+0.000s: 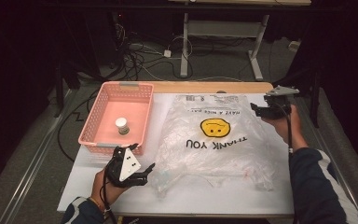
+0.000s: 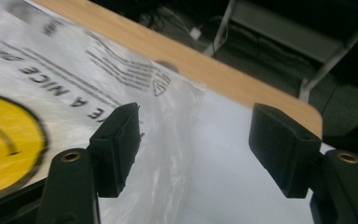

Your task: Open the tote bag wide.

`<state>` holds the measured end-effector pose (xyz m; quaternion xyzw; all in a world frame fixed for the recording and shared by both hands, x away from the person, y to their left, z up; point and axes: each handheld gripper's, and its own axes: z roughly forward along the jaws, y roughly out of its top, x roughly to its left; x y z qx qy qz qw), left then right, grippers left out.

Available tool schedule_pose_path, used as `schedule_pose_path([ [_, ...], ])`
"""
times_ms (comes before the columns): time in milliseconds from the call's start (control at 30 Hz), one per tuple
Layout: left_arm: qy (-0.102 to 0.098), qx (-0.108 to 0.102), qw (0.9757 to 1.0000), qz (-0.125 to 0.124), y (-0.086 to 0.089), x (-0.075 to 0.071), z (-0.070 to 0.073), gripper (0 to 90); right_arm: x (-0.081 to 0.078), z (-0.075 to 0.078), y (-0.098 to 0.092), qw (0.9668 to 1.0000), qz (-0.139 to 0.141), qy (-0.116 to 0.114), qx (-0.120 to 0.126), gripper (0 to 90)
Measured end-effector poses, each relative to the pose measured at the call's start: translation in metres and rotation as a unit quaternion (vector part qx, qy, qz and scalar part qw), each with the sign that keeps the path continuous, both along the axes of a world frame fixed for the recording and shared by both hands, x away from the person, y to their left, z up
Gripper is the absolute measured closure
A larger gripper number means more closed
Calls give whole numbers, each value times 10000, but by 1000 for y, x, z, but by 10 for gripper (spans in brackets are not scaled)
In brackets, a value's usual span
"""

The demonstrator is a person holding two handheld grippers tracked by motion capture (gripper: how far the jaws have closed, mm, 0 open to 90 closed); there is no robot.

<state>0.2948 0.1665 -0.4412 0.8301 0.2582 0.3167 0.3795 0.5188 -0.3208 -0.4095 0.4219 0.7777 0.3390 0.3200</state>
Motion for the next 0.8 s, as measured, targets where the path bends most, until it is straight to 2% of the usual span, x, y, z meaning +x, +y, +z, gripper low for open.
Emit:
schedule_pose_path([
  [67,3,-34,10000,-3,1,-1,0,161,13,-9,4,9998,-69,161,-62,364],
  [167,25,-53,10000,-13,2,-1,0,161,25,-17,8,9995,-128,276,-128,379],
  [200,30,-69,10000,-16,2,-1,-1,161,34,-23,9,9989,-220,369,-180,408],
  [300,56,-57,10000,-39,2,-1,-1,161,44,-31,9,9983,-198,452,-303,532],
  [333,63,-60,10000,-44,2,-1,-1,161,44,-31,9,9983,-198,452,-303,532],
  [367,70,-64,9999,-53,2,-1,-1,161,48,-34,6,9983,-244,524,-50,578],
  [433,70,-100,9999,-64,0,-1,-1,161,51,-37,5,9974,-355,633,2,657],
  [467,70,-100,9999,-64,0,-1,-1,161,53,-39,5,9967,-314,747,8,673],
  [533,56,-100,9999,-81,0,-2,-1,161,54,-43,6,9952,-379,885,-176,746],
  [567,54,-108,9999,-87,0,-2,-1,161,55,-45,6,9948,-364,942,-152,784],
  [667,66,-110,9999,-101,1,-2,-1,161,54,-46,6,9943,-392,978,-158,895],
  [733,84,-116,9998,-110,1,-1,-1,161,54,-45,6,9945,-370,961,-171,900],
  [767,88,-117,9998,-119,1,-1,-1,161,53,-43,7,9943,-478,894,-316,900],
  [800,96,-80,9998,-124,1,-1,-1,161,53,-41,5,9942,-556,850,-340,900],
])
